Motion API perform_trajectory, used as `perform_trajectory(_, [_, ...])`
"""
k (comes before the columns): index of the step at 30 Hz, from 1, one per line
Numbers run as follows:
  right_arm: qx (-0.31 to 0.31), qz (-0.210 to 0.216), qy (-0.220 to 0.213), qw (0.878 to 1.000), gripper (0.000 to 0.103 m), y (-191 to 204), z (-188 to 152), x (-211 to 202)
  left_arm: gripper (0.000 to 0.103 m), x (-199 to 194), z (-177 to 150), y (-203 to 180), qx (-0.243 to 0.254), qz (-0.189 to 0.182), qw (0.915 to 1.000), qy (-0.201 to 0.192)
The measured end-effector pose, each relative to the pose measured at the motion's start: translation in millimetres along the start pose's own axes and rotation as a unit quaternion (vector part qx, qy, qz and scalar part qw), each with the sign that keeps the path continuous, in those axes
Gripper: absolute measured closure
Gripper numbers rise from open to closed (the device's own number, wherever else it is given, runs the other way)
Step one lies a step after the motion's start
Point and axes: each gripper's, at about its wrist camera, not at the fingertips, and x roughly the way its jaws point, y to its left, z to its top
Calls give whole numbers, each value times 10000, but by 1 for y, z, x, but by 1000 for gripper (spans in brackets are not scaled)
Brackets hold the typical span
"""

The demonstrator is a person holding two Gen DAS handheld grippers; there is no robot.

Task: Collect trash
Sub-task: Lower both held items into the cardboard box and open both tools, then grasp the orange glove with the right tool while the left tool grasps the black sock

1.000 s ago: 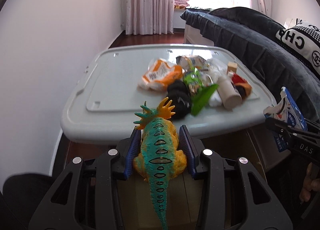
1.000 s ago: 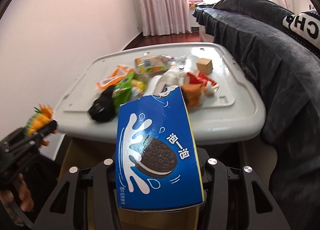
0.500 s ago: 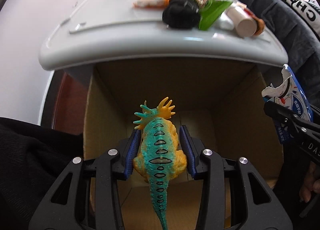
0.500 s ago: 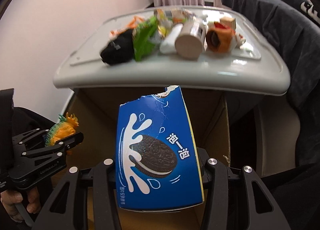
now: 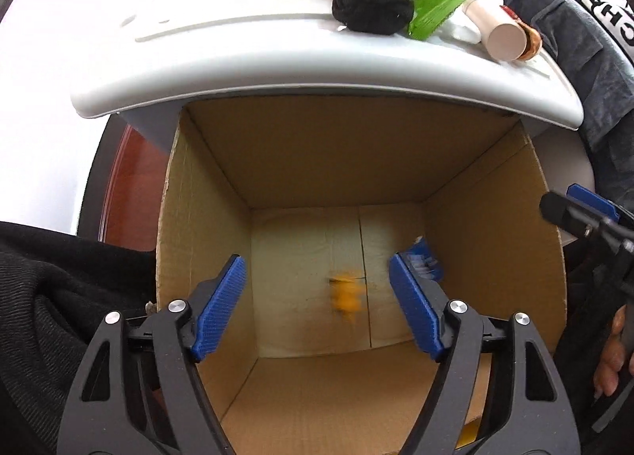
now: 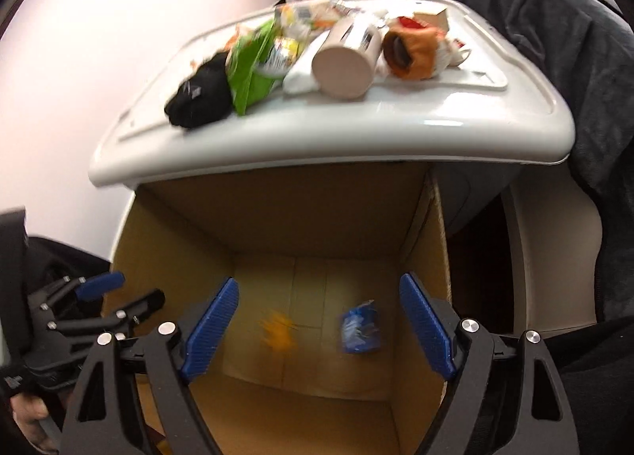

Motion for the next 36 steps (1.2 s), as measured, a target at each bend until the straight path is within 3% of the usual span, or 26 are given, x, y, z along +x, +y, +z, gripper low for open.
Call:
perform_trajectory(7, [80, 1, -349, 9994, 21, -12, 31, -17, 30, -19, 4, -4, 27, -185, 9996, -226])
perform_trajectory(15, [168, -412, -907, 9949, 24, -39, 89, -26, 30, -40, 50, -14, 141, -180, 9958, -882])
perform_trajectory(23, [-49, -987, -771, 9921, 30, -65, 125, 7, 30, -36, 66, -18, 116, 68, 9902, -1391])
perform_trajectory(36, [-404, -795, -632, 9940, 31, -66, 142, 39, 30, -25, 64, -12, 3, -44, 9917, -1285])
